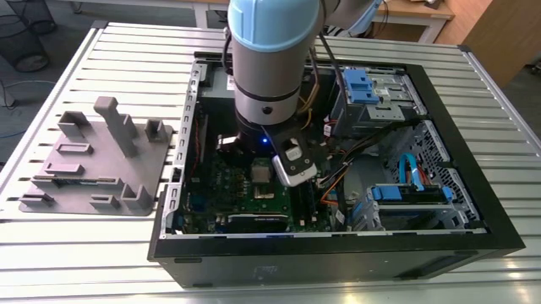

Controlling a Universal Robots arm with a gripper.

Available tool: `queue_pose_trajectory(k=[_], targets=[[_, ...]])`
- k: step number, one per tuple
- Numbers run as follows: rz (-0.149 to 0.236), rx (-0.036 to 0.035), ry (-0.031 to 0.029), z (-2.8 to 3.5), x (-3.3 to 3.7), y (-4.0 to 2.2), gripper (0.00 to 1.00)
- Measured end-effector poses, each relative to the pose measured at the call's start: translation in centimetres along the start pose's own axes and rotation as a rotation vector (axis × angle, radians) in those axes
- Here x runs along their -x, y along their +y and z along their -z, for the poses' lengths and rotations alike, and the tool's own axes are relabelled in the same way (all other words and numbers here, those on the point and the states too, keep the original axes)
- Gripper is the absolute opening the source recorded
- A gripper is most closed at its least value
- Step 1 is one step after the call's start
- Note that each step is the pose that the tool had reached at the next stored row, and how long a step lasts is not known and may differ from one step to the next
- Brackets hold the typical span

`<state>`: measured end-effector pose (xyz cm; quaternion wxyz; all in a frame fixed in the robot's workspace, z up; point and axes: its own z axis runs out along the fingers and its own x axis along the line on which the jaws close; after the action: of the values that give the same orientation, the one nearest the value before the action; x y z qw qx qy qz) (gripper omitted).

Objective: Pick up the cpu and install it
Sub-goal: 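Place the cpu into insertion slot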

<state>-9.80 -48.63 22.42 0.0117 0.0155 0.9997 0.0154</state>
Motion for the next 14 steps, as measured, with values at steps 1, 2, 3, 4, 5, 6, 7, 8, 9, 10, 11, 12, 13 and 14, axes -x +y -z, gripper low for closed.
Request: queue_pose_trajectory(k=[1, 2, 3, 4, 5, 6, 7, 8, 9, 10, 11, 12, 13, 14], targets=[[0.000, 0.0001, -0.0001, -0.13, 0.04, -0.01, 0.47], [-0.001, 0.0001, 0.0000, -0.26, 0.08, -0.02, 0.47], [-0.001, 0.0000, 0.0000, -0.39, 0.12, -0.03, 0.47], [-0.001, -0.0001, 0.0001, -0.52, 0.14, -0.05, 0.47], [-0.001, -0.0002, 0.0001, -0.65, 0.16, -0.09, 0.47], [-0.001, -0.0003, 0.0001, -0.76, 0.17, -0.17, 0.47], [-0.001, -0.0002, 0.0001, -0.86, 0.18, -0.26, 0.47], [-0.001, -0.0001, 0.0000, -0.96, 0.20, -0.35, 0.47], [-0.001, -0.0001, 0.0000, -1.06, 0.21, -0.43, 0.47], [-0.001, 0.0000, 0.0000, -1.16, 0.22, -0.51, 0.47], [-0.001, 0.0000, -0.0001, -1.27, 0.23, -0.59, 0.47], [-0.002, 0.0000, 0.0000, -1.38, 0.24, -0.67, 0.47], [-0.002, 0.0000, 0.0000, -1.49, 0.25, -0.74, 0.47], [-0.002, -0.0001, 0.0000, -1.62, 0.25, -0.81, 0.47]])
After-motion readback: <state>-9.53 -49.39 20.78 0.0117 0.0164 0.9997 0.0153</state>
